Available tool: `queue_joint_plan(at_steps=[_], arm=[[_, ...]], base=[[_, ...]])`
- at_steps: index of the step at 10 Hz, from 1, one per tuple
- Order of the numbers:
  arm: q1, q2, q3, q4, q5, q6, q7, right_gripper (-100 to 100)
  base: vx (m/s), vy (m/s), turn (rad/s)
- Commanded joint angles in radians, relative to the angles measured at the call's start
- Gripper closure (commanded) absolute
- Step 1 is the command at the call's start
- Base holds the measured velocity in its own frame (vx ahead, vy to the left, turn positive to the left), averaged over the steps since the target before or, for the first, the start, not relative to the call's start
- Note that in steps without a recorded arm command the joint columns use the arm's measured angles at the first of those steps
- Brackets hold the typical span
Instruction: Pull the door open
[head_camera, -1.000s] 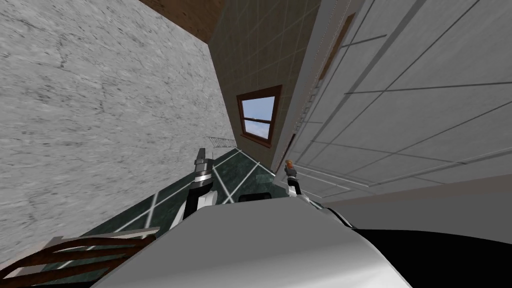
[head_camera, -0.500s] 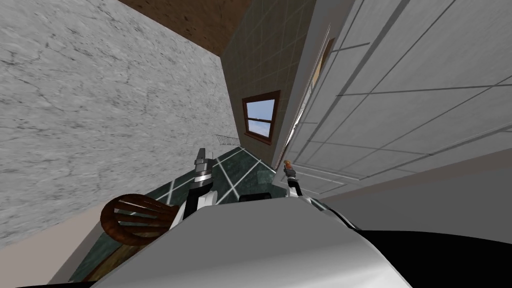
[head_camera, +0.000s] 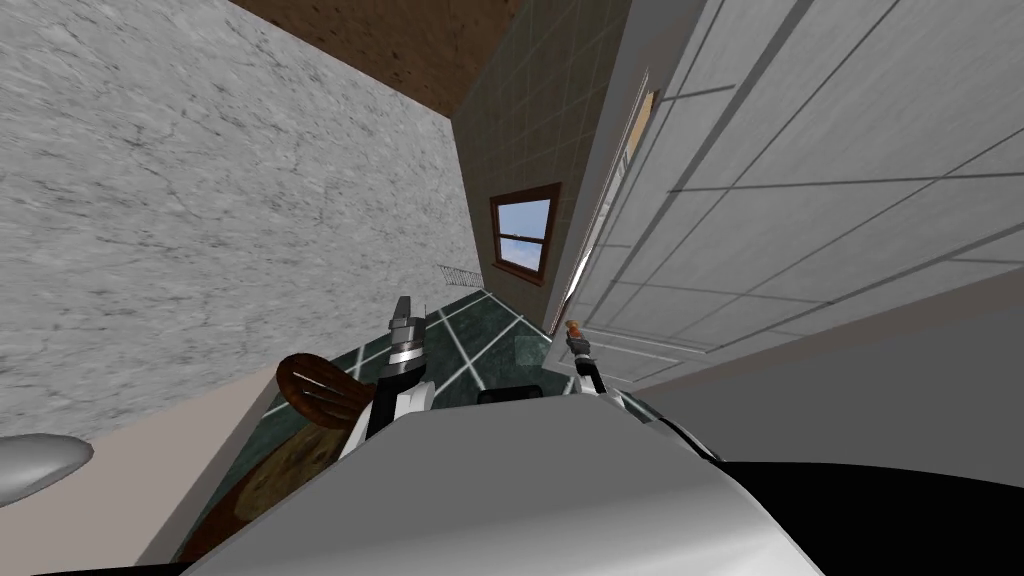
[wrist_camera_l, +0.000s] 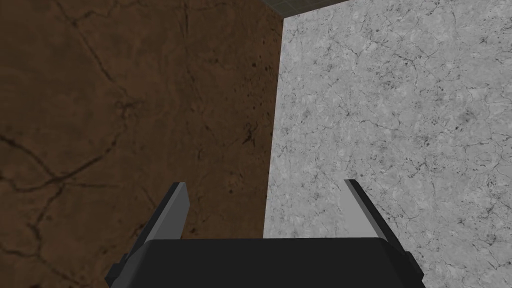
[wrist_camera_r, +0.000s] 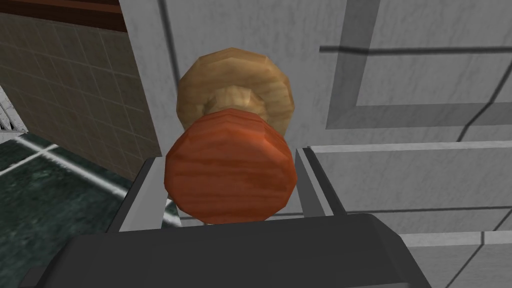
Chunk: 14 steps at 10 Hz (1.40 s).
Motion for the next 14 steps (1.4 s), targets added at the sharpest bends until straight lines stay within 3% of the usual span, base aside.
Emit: queue_joint_plan(at_steps=[1, 4, 5, 13, 14], arm=[[0.017, -0.016, 0.023, -0.019, 0.014, -0.005, -0.025, 100], [0.028, -0.033, 0.054, -0.031, 0.031, -0.014, -0.056, 100], [0.027, -0.028, 0.049, -0.027, 0.028, -0.009, -0.047, 100], [0.081, -0.099, 0.154, -0.066, 0.084, -0.07, -0.152, 100], [0.079, -0.093, 0.148, -0.062, 0.081, -0.062, -0.143, 100]], base=[[-0.246, -0.009, 0.097], [-0.221, -0.018, 0.063], [-0.091, -0.003, 0.016], [-0.197, -0.038, 0.066], [-0.083, -0.011, 0.013]])
